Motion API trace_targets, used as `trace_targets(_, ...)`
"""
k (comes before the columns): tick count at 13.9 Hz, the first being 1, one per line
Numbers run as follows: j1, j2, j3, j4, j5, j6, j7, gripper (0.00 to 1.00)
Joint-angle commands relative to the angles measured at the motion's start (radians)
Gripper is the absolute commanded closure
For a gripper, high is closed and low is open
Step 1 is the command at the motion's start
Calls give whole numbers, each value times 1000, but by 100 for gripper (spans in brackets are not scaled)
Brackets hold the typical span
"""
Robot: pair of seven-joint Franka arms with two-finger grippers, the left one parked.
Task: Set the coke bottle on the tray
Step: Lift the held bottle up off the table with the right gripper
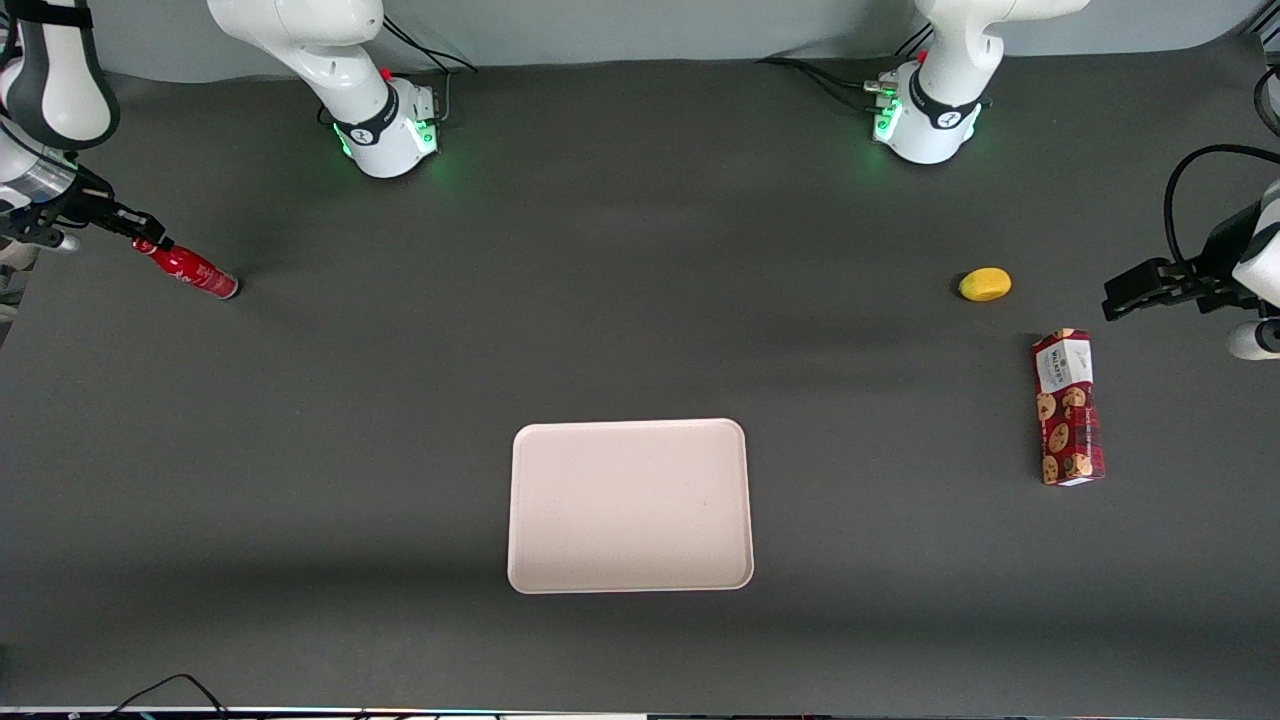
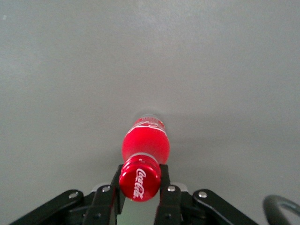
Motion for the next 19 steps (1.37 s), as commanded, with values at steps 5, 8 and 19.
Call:
trace_targets(5, 61, -3, 158, 408, 28, -416, -12, 100)
trace_targets(8, 61, 2, 239, 597, 57, -591, -12, 100)
trace_targets(19, 69, 109, 569, 767, 287, -641, 292, 100)
